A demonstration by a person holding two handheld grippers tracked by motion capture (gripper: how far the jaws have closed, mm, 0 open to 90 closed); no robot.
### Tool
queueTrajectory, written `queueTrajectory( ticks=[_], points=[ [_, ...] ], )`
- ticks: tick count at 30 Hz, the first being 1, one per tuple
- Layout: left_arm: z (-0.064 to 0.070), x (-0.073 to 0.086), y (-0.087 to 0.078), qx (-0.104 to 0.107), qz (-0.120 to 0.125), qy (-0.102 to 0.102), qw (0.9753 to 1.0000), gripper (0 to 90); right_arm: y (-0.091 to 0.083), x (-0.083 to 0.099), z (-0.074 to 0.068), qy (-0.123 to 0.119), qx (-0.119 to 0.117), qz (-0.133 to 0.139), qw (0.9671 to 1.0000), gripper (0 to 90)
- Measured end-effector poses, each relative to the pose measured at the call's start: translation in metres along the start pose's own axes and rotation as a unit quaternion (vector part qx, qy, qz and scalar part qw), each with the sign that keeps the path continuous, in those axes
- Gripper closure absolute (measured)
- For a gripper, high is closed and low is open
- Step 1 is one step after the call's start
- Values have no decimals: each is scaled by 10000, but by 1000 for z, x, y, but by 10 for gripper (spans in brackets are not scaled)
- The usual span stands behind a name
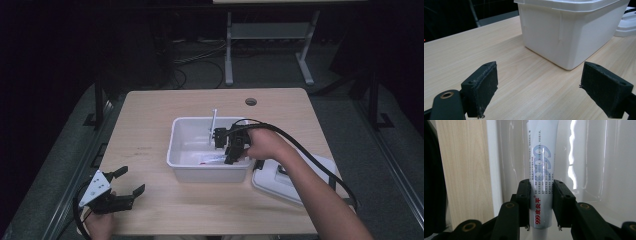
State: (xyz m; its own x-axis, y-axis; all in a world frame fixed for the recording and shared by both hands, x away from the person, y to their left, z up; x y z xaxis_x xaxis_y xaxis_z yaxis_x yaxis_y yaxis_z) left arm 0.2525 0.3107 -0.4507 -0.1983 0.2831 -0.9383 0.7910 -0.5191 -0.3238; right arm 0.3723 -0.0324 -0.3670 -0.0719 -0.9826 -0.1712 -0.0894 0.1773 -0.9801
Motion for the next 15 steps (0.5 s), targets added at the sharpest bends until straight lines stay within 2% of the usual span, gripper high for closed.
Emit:
queueTrajectory(
  ticks=[2, 15],
  points=[
    [0, 0, 0, -3, 0, -1, 10000, 135, 2, 1, 0, 71, -18, -22, 10000, 684],
    [0, 0, 0, -4, -3, -4, 10000, 135, 13, 6, 6, 154, -104, -83, 9998, 684]
  ],
)
Point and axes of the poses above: each handheld gripper's, and its own axes: y roughly forward along the jaws, x roughly out of its underside, z roughly to its right, the point moved 3 cm from there along y, roughly forward along the jaws, and after that the axes turned 6 degrees about -x, right-handed, at the moved point
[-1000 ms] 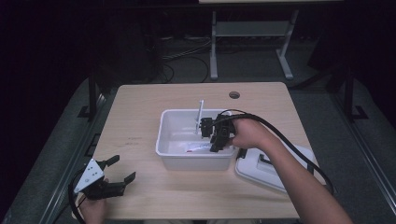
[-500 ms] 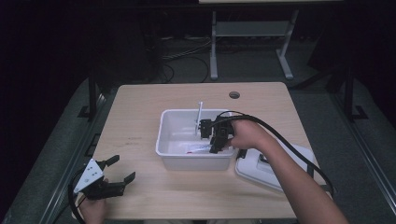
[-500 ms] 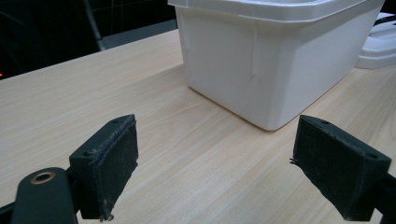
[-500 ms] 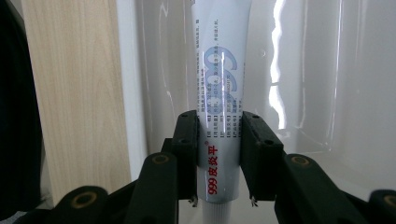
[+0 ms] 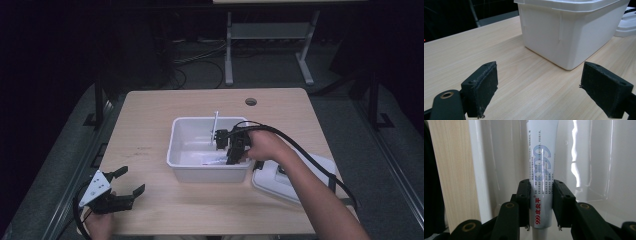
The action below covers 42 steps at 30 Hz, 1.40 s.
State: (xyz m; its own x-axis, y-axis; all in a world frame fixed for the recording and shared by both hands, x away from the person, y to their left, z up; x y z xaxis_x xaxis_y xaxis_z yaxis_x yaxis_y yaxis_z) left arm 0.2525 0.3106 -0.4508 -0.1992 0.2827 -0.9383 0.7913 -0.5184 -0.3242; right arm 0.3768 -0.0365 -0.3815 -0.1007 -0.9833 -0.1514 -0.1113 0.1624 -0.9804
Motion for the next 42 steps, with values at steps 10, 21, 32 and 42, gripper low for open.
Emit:
queueTrajectory(
  ticks=[10, 21, 32, 42],
  points=[
    [0, 0, 0, 2, 16, 3, 10000, 135, 5, -1, 3, -9, -37, -25, 10000, 684],
    [0, 0, 0, 6, 18, -2, 10000, 135, 8, -3, 3, 15, -81, -34, 10000, 684],
    [0, 0, 0, 5, 12, -2, 10000, 135, 9, -3, 3, 32, -110, -58, 9999, 684],
    [0, 0, 0, 9, 12, -4, 10000, 135, 9, -4, 4, 46, -110, -13, 9999, 675]
  ],
)
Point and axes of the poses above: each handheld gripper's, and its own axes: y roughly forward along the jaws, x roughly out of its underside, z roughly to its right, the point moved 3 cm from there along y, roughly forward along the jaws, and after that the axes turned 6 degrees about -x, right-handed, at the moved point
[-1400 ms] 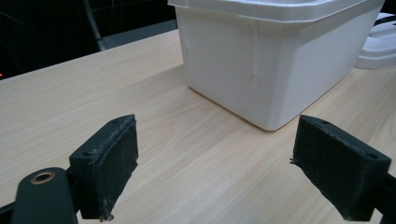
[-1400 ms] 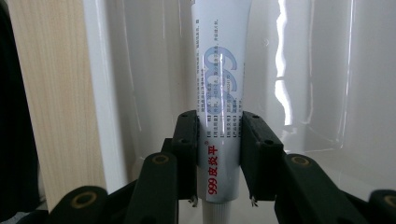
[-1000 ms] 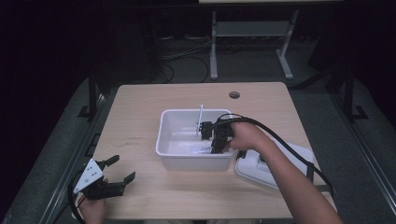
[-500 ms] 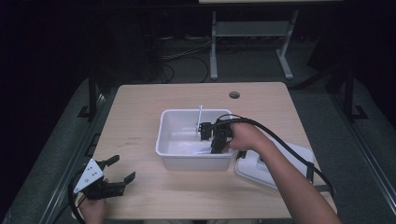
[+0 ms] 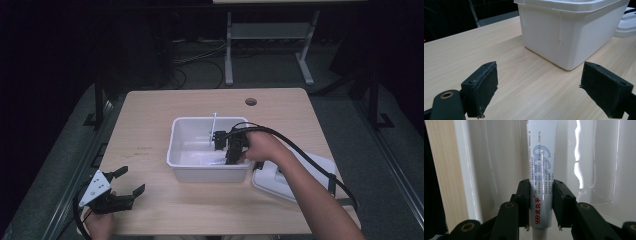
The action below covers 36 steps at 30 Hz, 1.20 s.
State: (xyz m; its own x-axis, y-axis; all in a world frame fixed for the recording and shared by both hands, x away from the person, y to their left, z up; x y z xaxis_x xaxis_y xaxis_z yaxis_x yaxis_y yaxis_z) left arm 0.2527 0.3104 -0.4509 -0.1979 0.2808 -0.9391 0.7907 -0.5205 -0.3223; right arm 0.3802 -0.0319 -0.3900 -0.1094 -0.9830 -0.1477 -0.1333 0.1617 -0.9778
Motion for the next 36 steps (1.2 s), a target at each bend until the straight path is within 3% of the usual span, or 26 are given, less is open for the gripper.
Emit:
queueTrajectory(
  ticks=[12, 36],
  points=[
    [0, 0, 0, 5, -4, 3, 10000, 135, -7, 0, -1, 42, 17, 160, 9999, 643],
    [1, 0, 1, 12, 1, 13, 10000, 135, -38, 7, -6, 73, 304, 281, 9991, 577]
  ],
)
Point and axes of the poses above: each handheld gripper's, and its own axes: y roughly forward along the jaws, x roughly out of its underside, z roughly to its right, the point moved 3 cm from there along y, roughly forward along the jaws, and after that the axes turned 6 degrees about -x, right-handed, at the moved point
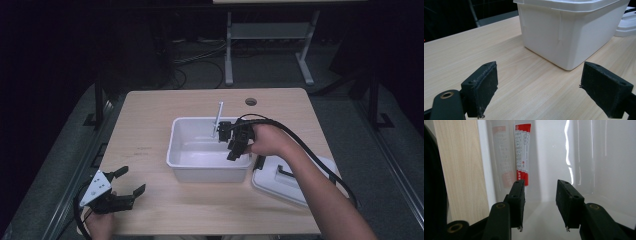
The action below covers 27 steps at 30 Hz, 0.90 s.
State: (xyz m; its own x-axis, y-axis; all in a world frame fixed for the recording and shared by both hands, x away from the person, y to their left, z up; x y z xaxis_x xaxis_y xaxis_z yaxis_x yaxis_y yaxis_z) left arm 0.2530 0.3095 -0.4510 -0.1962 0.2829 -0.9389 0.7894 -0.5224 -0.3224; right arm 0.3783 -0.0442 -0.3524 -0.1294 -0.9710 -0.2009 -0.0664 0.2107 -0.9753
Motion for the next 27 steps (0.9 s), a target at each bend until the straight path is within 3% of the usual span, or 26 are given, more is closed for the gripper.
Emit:
queueTrajectory(
  ticks=[27],
  points=[
    [1, 0, 1, -2, -12, -1, 10000, 135, -24, 12, -6, 92, 241, 164, 9995, 442]
  ],
)
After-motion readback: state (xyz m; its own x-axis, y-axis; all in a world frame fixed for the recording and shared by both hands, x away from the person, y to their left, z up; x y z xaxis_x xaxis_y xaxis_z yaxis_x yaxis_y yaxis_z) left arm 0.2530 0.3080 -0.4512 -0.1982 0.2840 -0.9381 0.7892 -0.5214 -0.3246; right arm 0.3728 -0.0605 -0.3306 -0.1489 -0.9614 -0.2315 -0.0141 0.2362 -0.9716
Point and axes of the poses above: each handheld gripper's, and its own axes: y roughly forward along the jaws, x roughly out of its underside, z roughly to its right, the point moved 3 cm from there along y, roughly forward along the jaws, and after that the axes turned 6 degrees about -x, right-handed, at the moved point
